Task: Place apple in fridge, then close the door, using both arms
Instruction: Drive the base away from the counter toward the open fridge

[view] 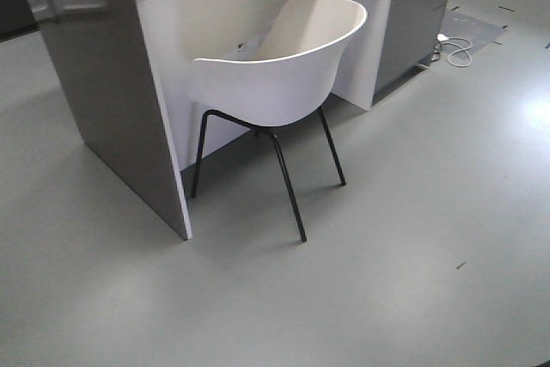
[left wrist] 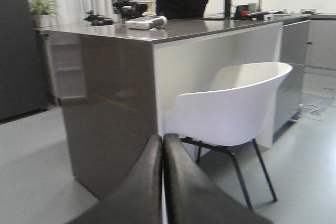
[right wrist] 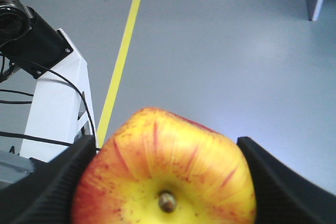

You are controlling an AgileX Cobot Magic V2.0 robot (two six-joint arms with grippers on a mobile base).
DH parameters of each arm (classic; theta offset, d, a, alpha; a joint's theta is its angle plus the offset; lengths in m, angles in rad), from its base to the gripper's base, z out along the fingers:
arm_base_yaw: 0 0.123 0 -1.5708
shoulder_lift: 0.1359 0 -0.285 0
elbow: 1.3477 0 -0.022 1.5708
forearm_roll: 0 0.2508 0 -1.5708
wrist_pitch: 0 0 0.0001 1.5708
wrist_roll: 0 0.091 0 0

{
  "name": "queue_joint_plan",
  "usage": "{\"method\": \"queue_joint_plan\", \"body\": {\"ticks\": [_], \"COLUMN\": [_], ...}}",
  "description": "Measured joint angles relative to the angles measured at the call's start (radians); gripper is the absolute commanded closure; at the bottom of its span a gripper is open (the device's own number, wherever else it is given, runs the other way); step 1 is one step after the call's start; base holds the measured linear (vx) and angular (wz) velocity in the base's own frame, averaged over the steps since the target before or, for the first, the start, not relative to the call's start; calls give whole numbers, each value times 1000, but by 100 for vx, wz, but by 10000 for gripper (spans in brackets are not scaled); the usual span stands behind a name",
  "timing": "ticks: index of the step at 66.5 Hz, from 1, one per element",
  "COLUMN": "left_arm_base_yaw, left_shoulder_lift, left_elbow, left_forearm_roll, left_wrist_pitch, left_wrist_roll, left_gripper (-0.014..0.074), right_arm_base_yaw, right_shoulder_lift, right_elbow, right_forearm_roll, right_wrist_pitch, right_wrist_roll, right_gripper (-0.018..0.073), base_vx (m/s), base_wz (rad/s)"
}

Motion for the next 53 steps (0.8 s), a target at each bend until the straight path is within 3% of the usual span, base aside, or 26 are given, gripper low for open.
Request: {"method": "queue_joint_plan", "body": {"ticks": [53], "left_arm_base_yaw": [0], "left_shoulder_lift": [0], "left_elbow": [0], "left_forearm_roll": [0], "left_wrist_pitch": [0], "left_wrist_roll": [0], "left_gripper": [603], "right_arm_base_yaw": [0], "right_shoulder_lift": [0], "right_elbow": [0], "right_forearm_roll": [0], "right_wrist_pitch": [0], "right_wrist_roll": [0], "right_gripper": [368], "base_vx": [1], "base_wz": [47]}}
